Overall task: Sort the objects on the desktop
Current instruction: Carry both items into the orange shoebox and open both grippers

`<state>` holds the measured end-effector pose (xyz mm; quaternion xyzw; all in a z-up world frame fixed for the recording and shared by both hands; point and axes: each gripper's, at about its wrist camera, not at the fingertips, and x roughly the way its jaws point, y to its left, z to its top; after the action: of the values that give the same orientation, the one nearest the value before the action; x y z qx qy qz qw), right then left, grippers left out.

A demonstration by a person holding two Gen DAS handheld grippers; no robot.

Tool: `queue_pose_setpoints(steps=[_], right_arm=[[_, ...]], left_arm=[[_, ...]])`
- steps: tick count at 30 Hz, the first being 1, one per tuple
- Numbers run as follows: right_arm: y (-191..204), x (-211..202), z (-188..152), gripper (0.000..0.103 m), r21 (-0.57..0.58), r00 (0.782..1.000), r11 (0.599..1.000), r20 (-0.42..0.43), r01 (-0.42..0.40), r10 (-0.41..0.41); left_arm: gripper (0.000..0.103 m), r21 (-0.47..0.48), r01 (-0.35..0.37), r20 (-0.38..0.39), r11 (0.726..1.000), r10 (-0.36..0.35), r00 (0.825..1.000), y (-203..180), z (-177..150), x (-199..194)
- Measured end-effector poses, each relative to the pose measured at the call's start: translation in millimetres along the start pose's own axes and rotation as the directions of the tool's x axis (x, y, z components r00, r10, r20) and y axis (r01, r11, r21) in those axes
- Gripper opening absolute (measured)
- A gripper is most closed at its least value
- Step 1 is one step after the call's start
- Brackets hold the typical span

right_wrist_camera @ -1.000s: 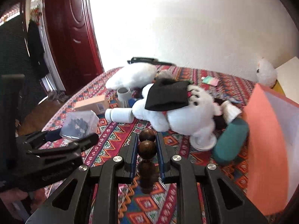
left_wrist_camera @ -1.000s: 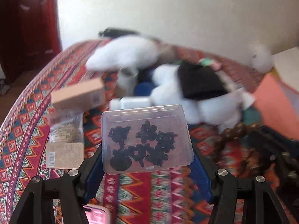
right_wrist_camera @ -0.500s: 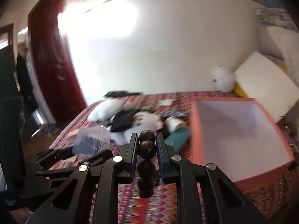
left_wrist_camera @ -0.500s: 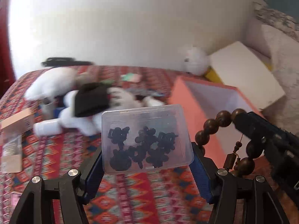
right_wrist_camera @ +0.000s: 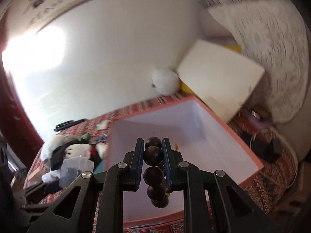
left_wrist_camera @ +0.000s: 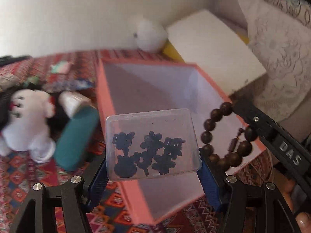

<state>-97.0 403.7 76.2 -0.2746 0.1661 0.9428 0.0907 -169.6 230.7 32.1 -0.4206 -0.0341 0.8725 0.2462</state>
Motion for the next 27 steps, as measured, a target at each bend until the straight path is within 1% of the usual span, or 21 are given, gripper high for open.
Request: queue_pose_setpoints(steps=[2,4,8,10,13,14,15,16,17,18,19,20,21,25,27], right_arm=[[-13,22,-2,0.020,0.040,0.998,0.999,-0.057,0.007,-0.005],[-25,44,-4,0.020,0.074,0.994,0.997,-0.113,0.017,-0.008],[-43,78,-15,0.020,0.124,0.976,0.991,-0.218,0.040,-0.012],[-49,86,-19,0.020,0.134,0.970,0.990,-0.241,0.048,-0.015],[-55,95,-22,0.020,0.147,0.965,0.988,-0.264,0.047,-0.007],[-58,96,-22,0.020,0.159,0.963,0.986,-0.268,0.048,-0.003],[-60,95,-24,0.022,0.171,0.963,0.984,-0.269,0.057,-0.009],[-62,94,-24,0.023,0.171,0.964,0.982,-0.265,0.075,-0.027],[-63,93,-23,0.031,0.168,0.964,0.981,-0.259,0.097,-0.051],[-65,90,-23,0.049,0.171,0.966,0.979,-0.250,0.110,-0.065],[-67,87,-22,0.055,0.178,0.968,0.977,-0.238,0.119,-0.074],[-68,84,-21,0.057,0.179,0.970,0.976,-0.226,0.127,-0.085],[-68,80,-20,0.057,0.177,0.972,0.975,-0.214,0.136,-0.096],[-63,67,-16,0.058,0.167,0.976,0.971,-0.164,0.169,-0.142],[-57,60,-12,0.058,0.160,0.979,0.971,-0.128,0.178,-0.158]], left_arm=[[0.070,0.023,-0.016,-0.030,1.000,0.017,0.999,-9,-1,18],[0.070,0.060,-0.044,-0.041,0.997,0.046,0.998,-19,-3,31],[0.070,0.091,-0.054,-0.070,0.994,0.060,0.996,-32,-8,51],[0.071,0.091,-0.048,-0.082,0.995,0.056,0.995,-34,-10,58],[0.071,0.104,-0.061,-0.072,0.993,0.069,0.995,-35,-10,61],[0.072,0.100,-0.059,-0.067,0.993,0.066,0.996,-35,-10,61],[0.078,0.092,-0.054,-0.061,0.994,0.060,0.996,-34,-10,61],[0.082,0.085,-0.038,-0.057,0.996,0.043,0.997,-34,-10,61],[0.087,0.086,-0.031,-0.053,0.996,0.036,0.998,-35,-10,60],[0.091,0.093,-0.030,-0.047,0.995,0.035,0.998,-37,-11,59],[0.092,0.100,-0.030,-0.042,0.995,0.034,0.999,-39,-11,58],[0.096,0.106,-0.044,-0.034,0.993,0.048,0.998,-40,-12,56],[0.099,0.113,-0.065,-0.025,0.992,0.068,0.997,-42,-14,54],[0.100,0.112,-0.055,-0.004,0.992,0.056,0.998,-38,-16,40],[0.100,0.109,-0.076,0.013,0.991,0.075,0.997,-33,-17,28]])
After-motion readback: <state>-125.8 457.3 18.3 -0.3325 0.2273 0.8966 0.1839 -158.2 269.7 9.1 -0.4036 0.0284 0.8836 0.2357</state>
